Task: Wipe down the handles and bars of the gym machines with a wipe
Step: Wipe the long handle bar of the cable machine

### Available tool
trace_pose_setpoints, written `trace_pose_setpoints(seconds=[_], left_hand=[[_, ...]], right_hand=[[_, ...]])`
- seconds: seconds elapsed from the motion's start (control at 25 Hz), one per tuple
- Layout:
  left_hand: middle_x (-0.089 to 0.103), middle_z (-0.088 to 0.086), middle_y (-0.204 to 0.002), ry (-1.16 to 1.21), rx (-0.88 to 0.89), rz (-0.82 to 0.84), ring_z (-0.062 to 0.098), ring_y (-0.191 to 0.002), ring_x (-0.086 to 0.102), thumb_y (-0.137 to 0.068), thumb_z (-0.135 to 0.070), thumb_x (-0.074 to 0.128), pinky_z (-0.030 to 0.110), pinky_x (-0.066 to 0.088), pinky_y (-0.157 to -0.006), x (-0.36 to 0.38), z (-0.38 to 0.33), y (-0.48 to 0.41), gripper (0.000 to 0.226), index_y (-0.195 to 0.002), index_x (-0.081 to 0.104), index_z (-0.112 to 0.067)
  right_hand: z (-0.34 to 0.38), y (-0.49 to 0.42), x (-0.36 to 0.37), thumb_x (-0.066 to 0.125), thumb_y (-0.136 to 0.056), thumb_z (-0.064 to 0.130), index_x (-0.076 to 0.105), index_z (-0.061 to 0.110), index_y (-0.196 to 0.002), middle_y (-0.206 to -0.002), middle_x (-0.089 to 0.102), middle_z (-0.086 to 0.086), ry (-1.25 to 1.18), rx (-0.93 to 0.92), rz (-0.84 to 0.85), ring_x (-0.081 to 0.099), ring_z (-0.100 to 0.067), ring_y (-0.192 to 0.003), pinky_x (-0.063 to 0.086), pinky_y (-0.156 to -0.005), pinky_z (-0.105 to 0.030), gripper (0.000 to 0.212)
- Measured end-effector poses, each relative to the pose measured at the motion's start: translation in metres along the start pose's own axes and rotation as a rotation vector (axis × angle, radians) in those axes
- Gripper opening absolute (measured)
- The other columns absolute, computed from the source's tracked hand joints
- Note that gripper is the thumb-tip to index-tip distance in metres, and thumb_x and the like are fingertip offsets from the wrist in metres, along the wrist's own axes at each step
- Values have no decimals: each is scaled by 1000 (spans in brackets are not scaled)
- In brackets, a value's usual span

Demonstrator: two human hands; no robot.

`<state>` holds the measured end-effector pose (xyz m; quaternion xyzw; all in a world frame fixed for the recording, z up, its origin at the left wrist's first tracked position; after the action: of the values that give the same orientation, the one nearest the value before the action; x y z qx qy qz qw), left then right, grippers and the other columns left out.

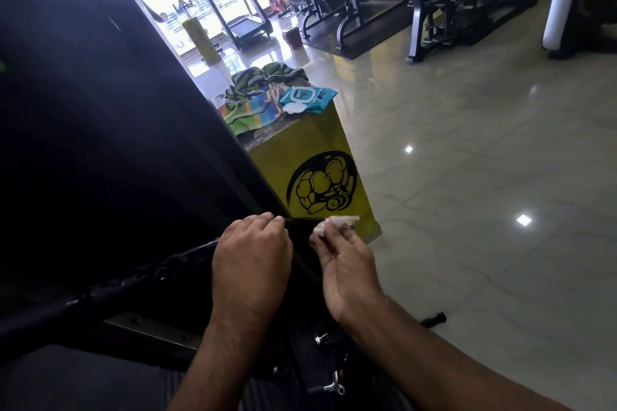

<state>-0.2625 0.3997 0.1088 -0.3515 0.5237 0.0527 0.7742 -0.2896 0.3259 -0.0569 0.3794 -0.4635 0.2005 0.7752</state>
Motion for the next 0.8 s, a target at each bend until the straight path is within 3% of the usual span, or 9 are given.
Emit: trace_pose_setpoints(seconds=[0.16, 0.28, 0.44, 0.56, 0.72, 0.8], left_hand=[[75, 7, -89, -6, 8, 49, 23, -85, 71, -77, -14, 76, 38, 56, -80, 9, -1, 6, 13, -89, 76, -8], [73, 3, -83, 0, -4, 61, 20, -80, 70, -79, -13, 73, 36, 56, -76, 13, 2, 8, 4, -82, 75, -12], [73, 1, -84, 19, -48, 97, 19, -80, 69, -80, -15, 72, 36, 56, -78, 21, 9, 13, 5, -84, 75, -13], [72, 2, -82, 21, -46, 118, 20, -79, 69, -79, -13, 72, 36, 55, -78, 26, 11, 13, 3, -81, 73, -12], [73, 3, -88, -15, -36, 127, 19, -86, 69, -79, -14, 72, 36, 55, -83, 29, 14, 11, 8, -86, 75, -11], [73, 4, -87, -22, -33, 125, 20, -85, 69, -78, -13, 73, 37, 55, -83, 29, 15, 10, 9, -86, 75, -10]], right_hand=[[27, 10, 19, 67, -92, 15, 58, 21, -97, -101, 67, -1, 867, -486, 76, 66, -8, -91, 49, -71, -11, 12], [25, 32, 29, 61, -89, -4, 56, 15, -95, -102, 57, -2, 1067, -799, 289, 55, 1, -95, 43, -76, -6, 20], [14, 13, 7, 56, -92, -1, 55, 19, -94, -105, 50, -1, 1110, -711, 192, 56, -11, -90, 44, -73, -8, 20], [-3, 9, 3, 56, -89, -6, 57, 18, -92, -105, 49, 0, 1126, -694, 266, 57, -9, -95, 45, -79, -9, 24], [7, -24, -16, 56, -92, 0, 59, 16, -93, -105, 48, -1, 1187, -600, 104, 58, -14, -91, 43, -69, -4, 16], [2, -23, -8, 54, -93, 0, 58, 16, -95, -105, 49, 0, 1205, -666, 213, 57, -9, -95, 44, -75, -5, 16]])
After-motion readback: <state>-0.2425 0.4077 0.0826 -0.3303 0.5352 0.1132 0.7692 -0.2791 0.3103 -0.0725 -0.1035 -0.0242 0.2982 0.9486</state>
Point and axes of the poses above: each hand's wrist, its own y-axis away from the middle knuckle, its own x-axis out of the palm, z = x × y, the point moved 10 cm from there along -y, towards the middle knuckle
